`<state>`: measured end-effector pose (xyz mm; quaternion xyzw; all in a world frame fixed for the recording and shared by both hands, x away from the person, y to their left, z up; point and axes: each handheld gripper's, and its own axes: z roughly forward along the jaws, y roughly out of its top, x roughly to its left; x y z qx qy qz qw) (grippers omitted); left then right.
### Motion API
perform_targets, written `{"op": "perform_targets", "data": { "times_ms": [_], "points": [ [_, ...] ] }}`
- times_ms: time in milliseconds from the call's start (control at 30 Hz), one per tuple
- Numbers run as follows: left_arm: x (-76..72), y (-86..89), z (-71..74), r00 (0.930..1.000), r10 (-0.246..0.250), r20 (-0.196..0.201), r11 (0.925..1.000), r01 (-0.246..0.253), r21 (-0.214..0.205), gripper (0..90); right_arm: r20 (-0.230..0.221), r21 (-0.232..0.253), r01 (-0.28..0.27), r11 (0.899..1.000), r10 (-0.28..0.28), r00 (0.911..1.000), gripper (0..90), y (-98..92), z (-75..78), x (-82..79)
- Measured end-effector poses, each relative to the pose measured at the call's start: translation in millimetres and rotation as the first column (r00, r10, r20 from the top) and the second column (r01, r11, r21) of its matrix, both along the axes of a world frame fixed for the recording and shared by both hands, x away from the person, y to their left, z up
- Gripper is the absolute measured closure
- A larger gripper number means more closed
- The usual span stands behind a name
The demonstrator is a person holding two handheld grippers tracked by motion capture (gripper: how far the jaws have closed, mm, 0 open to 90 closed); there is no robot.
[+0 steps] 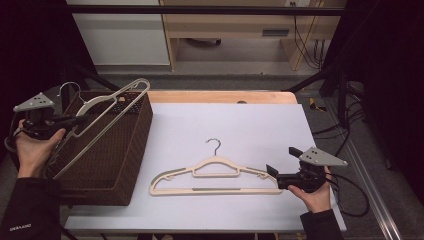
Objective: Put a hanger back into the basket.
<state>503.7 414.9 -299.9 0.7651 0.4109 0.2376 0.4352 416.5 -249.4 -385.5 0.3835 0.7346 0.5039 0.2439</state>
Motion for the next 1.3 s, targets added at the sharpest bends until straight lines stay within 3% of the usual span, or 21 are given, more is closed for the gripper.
{"op": "perform_targets", "data": {
  "times_ms": [300, 533, 733, 867, 1067, 1200, 1300],
  "points": [
    [0.1, 15.0, -21.1, 0.9979, 0.014, -0.063, 0.9998, -0.013, 0.013, 85.9, -0.013, -0.009, -0.003, 1.0, 0.003, 0.9999, 2.6, 1.5, -2.0, 1.4],
    [-2.2, 13.9, -43.5, 0.9922, 0.003, -0.125, 0.9995, 0.001, 0.03, 85.9, -0.02, -0.017, -0.008, 1.0, 0.008, 0.9998, 2.6, 3.0, -3.6, 2.3],
    [6.7, 9.0, -66.7, 0.9815, 0.042, -0.187, 0.9981, -0.033, 0.051, 85.8, -0.026, -0.021, -0.016, 1.0, 0.015, 0.9995, 2.6, 3.7, -4.8, 3.1],
    [10.4, 7.6, -78.8, 0.9702, 0.08, -0.229, 0.9956, -0.067, 0.066, 84.9, -0.027, -0.02, -0.012, 1.0, 0.011, 0.9996, 2.6, 4.3, -5.0, 3.3],
    [9.6, 10.9, -77.3, 0.9538, 0.162, -0.253, 0.9856, -0.144, 0.089, 82.0, -0.031, -0.028, -0.017, 0.999, 0.016, 0.9994, 2.6, 5.6, -5.9, 4.4],
    [2.8, 18.4, -73.3, 0.9455, 0.215, -0.244, 0.9765, -0.207, 0.059, 75.0, -0.034, -0.029, -0.018, 0.999, 0.017, 0.9993, 2.6, 6.2, -6.2, 5.1],
    [-5.1, 22.5, -70.4, 0.9439, 0.242, -0.225, 0.9704, -0.236, 0.053, 70.0, -0.033, -0.03, -0.02, 0.999, 0.019, 0.9993, 2.6, 5.6, -6.0, 5.5]
  ]
}}
